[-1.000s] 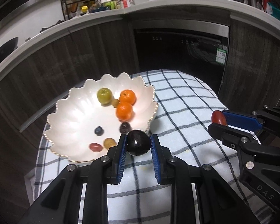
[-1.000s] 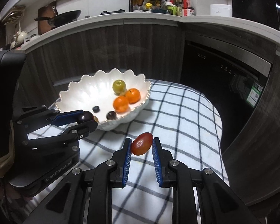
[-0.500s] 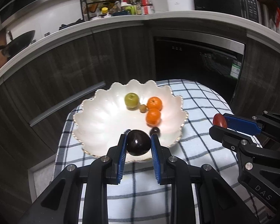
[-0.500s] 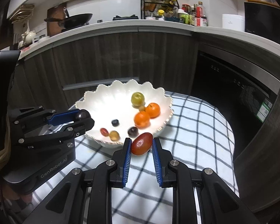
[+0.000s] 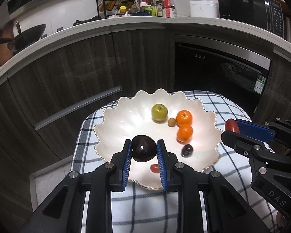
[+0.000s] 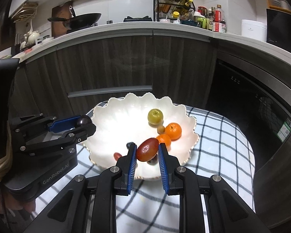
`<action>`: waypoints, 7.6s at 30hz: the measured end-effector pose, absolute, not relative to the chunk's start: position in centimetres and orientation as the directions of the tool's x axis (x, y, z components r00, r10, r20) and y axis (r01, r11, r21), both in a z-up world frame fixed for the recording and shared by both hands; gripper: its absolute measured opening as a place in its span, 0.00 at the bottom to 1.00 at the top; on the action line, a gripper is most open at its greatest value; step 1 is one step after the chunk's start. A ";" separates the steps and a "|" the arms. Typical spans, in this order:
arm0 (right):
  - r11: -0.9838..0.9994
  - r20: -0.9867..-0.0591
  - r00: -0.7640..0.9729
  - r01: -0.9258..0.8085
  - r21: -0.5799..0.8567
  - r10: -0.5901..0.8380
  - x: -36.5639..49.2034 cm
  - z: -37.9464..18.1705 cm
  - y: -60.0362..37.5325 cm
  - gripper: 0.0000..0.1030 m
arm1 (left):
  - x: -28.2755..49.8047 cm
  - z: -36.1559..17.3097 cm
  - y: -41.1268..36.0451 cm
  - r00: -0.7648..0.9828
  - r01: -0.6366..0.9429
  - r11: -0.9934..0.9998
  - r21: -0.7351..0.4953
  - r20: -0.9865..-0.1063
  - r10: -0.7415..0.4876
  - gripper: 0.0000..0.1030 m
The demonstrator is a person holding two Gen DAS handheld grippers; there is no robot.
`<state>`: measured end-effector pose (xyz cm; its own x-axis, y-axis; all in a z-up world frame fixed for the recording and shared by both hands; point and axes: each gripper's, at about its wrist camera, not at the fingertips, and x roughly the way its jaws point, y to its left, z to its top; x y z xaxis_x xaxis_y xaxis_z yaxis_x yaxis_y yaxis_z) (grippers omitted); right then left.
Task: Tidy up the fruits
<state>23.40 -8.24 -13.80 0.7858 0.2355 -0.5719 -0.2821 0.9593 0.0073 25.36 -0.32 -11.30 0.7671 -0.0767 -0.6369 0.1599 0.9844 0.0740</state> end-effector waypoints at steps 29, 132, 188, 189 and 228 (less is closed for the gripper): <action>0.966 -0.673 0.704 -0.252 0.064 0.229 34.3 -16.9 -4.4 0.23 | 34.3 -14.9 4.3 0.698 0.145 0.989 -0.004 -0.709 -0.105 0.26; 0.993 -0.514 0.855 0.106 0.049 -0.066 7.5 -9.6 -11.0 0.81 | 6.9 -5.3 4.0 0.833 -0.059 0.995 0.085 -0.545 0.096 1.00; 0.992 -0.515 0.854 0.112 0.052 -0.070 4.7 -9.5 -10.9 0.81 | 5.1 -5.0 4.2 0.825 -0.041 0.998 0.053 -0.561 0.064 1.00; 0.992 -0.516 0.854 0.111 0.053 -0.068 4.7 -9.5 -11.0 0.81 | 5.1 -5.1 4.2 0.825 -0.041 0.998 0.054 -0.561 0.064 1.00; 0.990 -0.517 0.852 0.126 0.062 -0.076 4.5 -9.7 -11.4 0.81 | 5.1 -5.7 4.0 0.825 -0.036 0.997 0.062 -0.561 0.064 1.00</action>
